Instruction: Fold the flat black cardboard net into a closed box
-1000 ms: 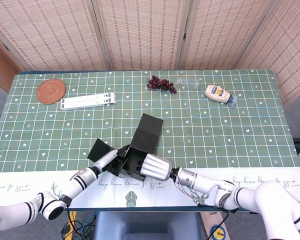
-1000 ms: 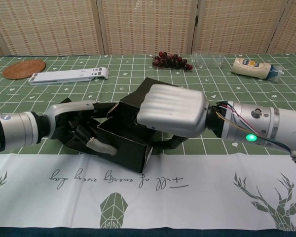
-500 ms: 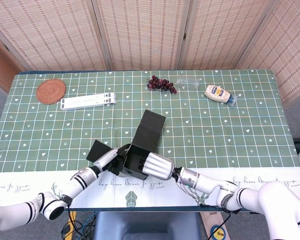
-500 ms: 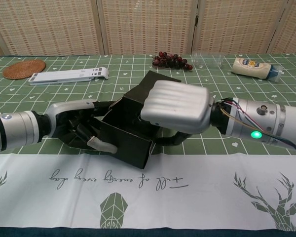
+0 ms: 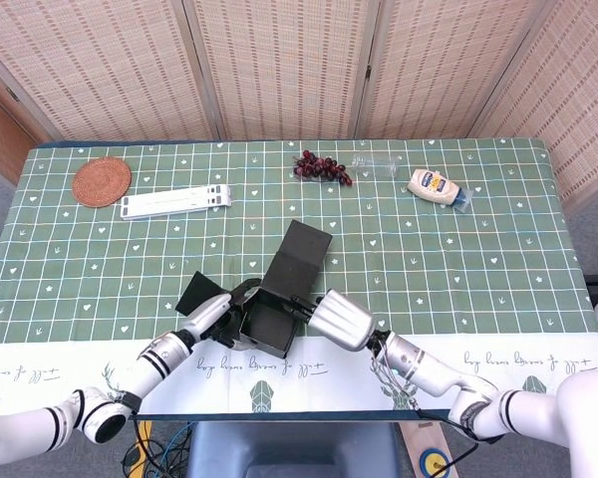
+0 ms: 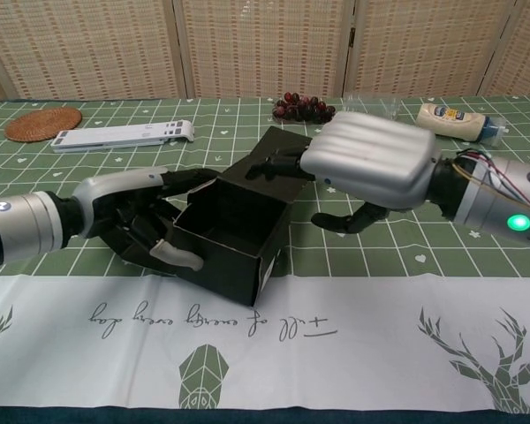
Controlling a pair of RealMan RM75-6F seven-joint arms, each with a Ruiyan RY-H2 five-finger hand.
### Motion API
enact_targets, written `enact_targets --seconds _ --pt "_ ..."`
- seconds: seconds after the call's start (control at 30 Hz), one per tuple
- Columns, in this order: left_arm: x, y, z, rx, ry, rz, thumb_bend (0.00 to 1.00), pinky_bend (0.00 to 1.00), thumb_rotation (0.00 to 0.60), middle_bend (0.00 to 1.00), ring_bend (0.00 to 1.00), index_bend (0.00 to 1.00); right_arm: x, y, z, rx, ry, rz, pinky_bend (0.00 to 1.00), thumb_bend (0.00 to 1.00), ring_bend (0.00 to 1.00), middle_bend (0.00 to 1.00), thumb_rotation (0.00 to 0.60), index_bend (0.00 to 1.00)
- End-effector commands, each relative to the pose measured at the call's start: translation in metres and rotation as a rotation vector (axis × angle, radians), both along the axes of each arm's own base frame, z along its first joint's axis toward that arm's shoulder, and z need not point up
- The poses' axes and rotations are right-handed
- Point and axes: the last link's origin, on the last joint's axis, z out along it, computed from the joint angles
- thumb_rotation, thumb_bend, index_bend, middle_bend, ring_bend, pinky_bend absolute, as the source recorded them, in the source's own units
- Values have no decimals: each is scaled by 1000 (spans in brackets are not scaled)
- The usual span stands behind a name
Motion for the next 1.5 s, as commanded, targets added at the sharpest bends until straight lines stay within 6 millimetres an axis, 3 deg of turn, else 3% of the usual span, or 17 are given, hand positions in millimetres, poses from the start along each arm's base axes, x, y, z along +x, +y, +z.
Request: enact_targets --seconds 0.03,0.3,0.5,0.97,1.2,1.33,1.4,1.5 --pt "-5 -1 9 23 22 8 168 906 600 11 593 0 -13 2 13 44 -21 -95 1000 409 768 262 600 127" --pt "-10 -6 25 72 67 -4 168 906 600 0 590 0 -40 5 24 102 24 -200 1000 409 774 334 600 127" --pt "-10 -9 39 121 63 -2 168 905 600 0 588 0 -48 -1 15 127 74 -258 1000 410 774 334 600 132" --pt "-12 -18 58 162 40 15 168 905 600 0 588 0 -6 -39 -27 165 78 -303 1000 451 774 294 600 133" --pt "-15 -20 62 168 36 22 168 905 600 0 588 0 16 -56 -39 150 25 -344 1000 454 774 265 600 133" --pt "-16 -20 63 168 32 26 168 905 600 0 588 0 16 -58 -41 163 -17 -394 1000 447 774 261 600 133" --pt "-17 -21 64 169 30 27 168 906 600 0 588 0 11 -55 -40 182 -38 -437 1000 388 774 258 600 133" --pt "-18 -22 64 167 25 32 168 905 600 0 588 0 1 -48 -39 233 -115 -542 1000 109 764 211 600 95"
